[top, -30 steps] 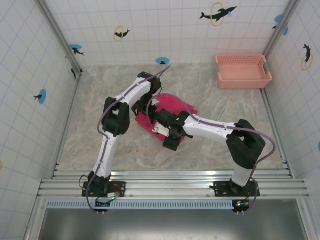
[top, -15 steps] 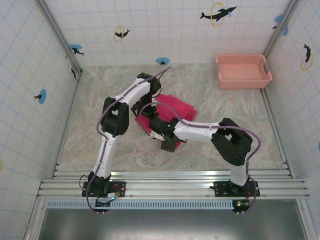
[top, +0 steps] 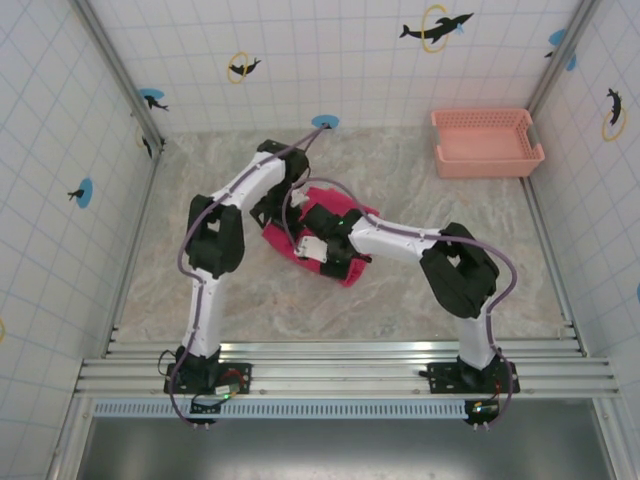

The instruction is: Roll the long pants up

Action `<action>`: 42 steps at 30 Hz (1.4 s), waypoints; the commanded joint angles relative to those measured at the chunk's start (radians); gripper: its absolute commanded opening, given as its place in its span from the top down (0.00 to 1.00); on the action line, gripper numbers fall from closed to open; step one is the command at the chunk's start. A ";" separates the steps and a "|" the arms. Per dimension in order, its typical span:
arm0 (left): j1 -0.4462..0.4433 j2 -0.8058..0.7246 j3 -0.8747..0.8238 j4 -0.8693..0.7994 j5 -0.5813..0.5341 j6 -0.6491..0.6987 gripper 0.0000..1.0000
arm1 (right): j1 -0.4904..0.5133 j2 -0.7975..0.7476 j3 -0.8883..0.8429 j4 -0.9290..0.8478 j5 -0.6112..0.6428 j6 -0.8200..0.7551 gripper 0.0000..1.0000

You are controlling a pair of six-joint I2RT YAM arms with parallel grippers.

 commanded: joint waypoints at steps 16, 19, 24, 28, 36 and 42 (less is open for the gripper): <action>0.046 -0.159 0.028 -0.007 -0.039 -0.079 0.03 | -0.395 0.119 -0.123 0.223 -1.128 0.344 0.82; 0.017 -0.133 0.021 0.004 -0.028 -0.090 0.03 | -0.428 0.137 -0.170 0.304 -1.120 0.399 0.82; -0.032 -0.030 0.094 0.012 0.006 -0.124 0.03 | -0.429 0.160 -0.202 0.356 -1.093 0.447 0.82; -0.056 0.081 0.215 0.004 0.019 -0.146 0.03 | -0.436 0.193 -0.226 0.434 -1.083 0.504 0.82; -0.066 0.242 0.385 0.035 0.087 -0.210 0.03 | -0.457 0.241 -0.221 0.448 -1.078 0.534 0.80; -0.096 0.343 0.481 0.014 0.102 -0.258 0.03 | -0.460 0.244 -0.218 0.440 -1.002 0.564 0.56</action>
